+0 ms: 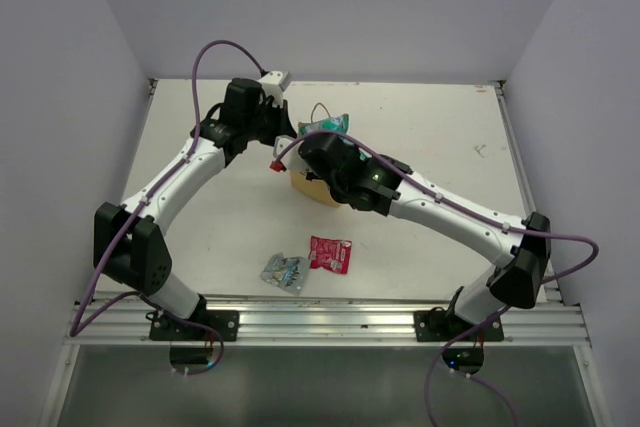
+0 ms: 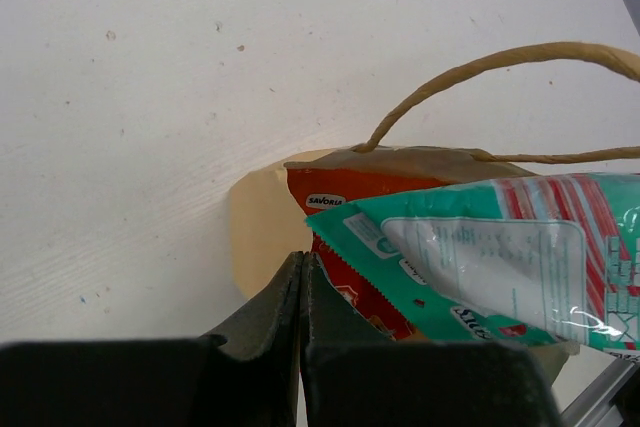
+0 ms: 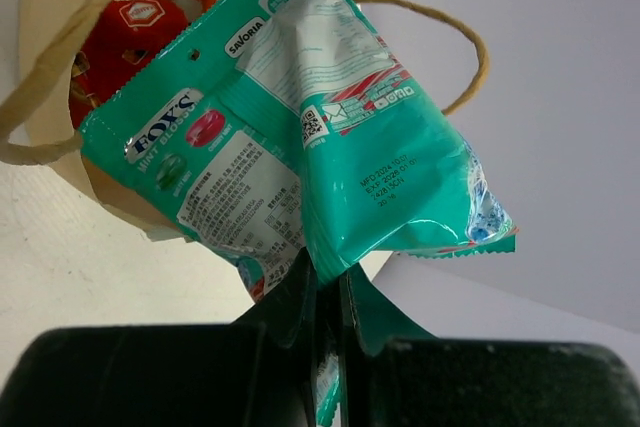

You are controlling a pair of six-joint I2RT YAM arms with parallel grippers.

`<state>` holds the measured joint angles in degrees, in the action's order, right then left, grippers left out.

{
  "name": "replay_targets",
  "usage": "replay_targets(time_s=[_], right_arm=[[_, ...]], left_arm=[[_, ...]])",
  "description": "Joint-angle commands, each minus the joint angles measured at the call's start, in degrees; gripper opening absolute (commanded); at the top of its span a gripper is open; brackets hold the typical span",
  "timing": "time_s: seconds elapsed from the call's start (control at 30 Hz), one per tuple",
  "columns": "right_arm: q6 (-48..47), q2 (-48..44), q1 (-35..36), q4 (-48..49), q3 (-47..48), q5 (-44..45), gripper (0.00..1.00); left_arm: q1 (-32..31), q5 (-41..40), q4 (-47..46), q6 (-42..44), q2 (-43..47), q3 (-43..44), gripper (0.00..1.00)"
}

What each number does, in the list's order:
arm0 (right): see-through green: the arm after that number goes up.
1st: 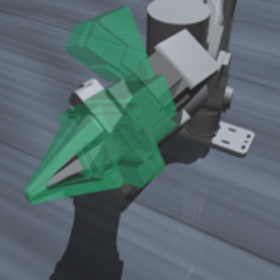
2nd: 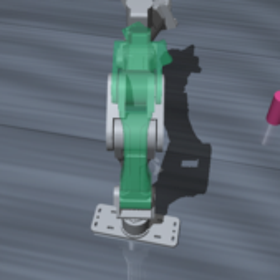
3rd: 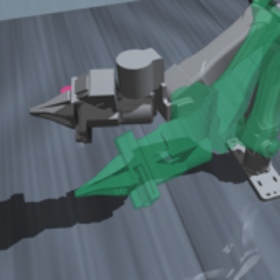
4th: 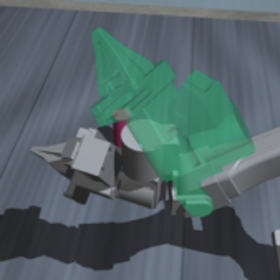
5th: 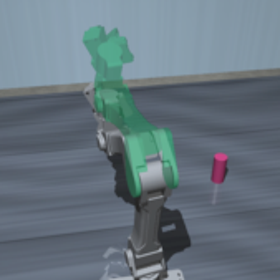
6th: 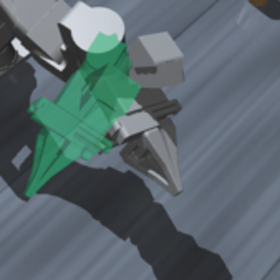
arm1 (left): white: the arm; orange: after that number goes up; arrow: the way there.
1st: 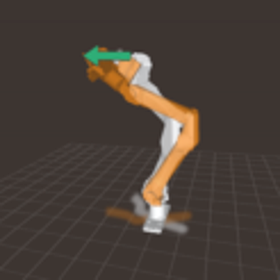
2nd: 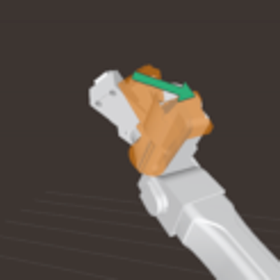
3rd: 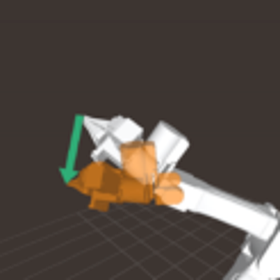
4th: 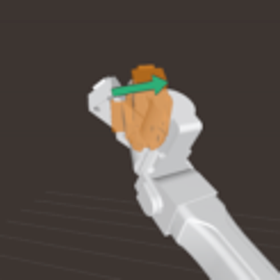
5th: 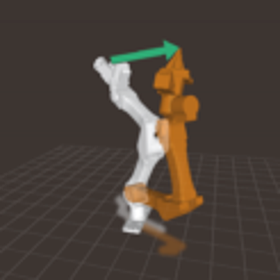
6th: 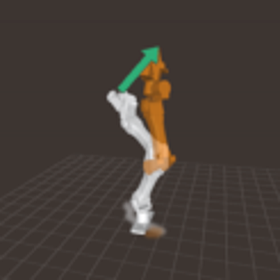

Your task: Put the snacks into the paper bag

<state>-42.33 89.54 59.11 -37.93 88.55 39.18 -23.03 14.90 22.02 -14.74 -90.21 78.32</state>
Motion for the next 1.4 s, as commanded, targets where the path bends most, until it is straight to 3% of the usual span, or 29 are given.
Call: replay_targets(time_s=[0.0,0.03,0.07,0.13,0.17,0.23,0.27,0.43,0.53,0.63,0.67,0.73,0.77,0.83,0.97,1.17,1.37], right_arm=[[-10.3,0.8,1.1,-1.6,2.9,-1.3,0.05],[-10.8,0.9,1.1,-1.0,2.8,-0.9,0.09],[-11.1,1.0,1.2,0.3,2.4,-0.2,0.29],[-11.5,1.0,1.1,1.7,1.4,1.0,0.5],[-12.2,0.9,1.2,3.8,0.7,2.4,0.68],[-12.9,0.6,1.2,5.2,-0.8,3.6,0.77],[-13.7,0.4,1.2,8.4,-1.4,4.7,0.99],[-16.7,-0.7,1.2,20.7,-1.0,12.3,0.99],[-15.4,-0.9,1.2,22.7,2.9,15.5,0.99],[-4.5,-1.4,1.4,12.0,8.6,14.3,0.99],[5.6,-2.0,1.4,8.2,9.8,12.8,0.99],[15.8,-4.3,1.5,2.4,8.2,6.8,0.99],[25.0,-7.9,1.5,1.9,2.7,4.3,0.99],[32.8,-12.7,1.7,4.6,-5.5,-1.4,0.99],[50.0,-24.2,2.0,14.8,-32.3,-11.8,0.99],[57.5,-27.7,2.0,33.2,-51.9,-19.6,0.98],[60.7,-19.1,2.0,51.6,-59.8,-27.6,0.99]], left_arm=[[-0.3,1.4,0.7,1.1,1.0,2.1,0.02],[-0.3,1.4,0.8,1.1,1.0,2.1,0.02],[-0.3,1.5,0.7,1.1,1.0,2.1,0.02],[-0.3,1.5,0.7,1.1,1.0,2.1,0.02],[-0.3,1.6,0.7,1.0,1.0,2.1,0.02],[-0.3,1.7,0.6,0.9,0.9,2.1,0.02],[-0.3,1.8,0.5,1.0,0.9,2.1,0.02],[-0.3,2.0,0.4,0.9,0.9,2.1,0.02],[-0.3,1.9,-0.3,0.9,1.3,1.7,0.02],[-0.3,2.0,-2.4,0.9,2.2,0.4,0.01],[-0.4,2.0,-2.8,0.8,2.7,0.1,0.01],[-0.3,1.5,-3.1,0.9,2.7,-0.4,0.01],[-0.3,1.4,-3.1,0.9,2.5,-0.3,0.01],[-0.3,1.3,-3.0,0.8,2.4,-0.3,0.0],[-0.3,0.7,-3.0,0.7,2.3,-0.4,0.0],[-0.3,-0.5,-3.0,0.4,2.2,-0.7,0.0],[-0.3,-0.5,-3.5,-0.5,2.1,-1.5,0.0]])
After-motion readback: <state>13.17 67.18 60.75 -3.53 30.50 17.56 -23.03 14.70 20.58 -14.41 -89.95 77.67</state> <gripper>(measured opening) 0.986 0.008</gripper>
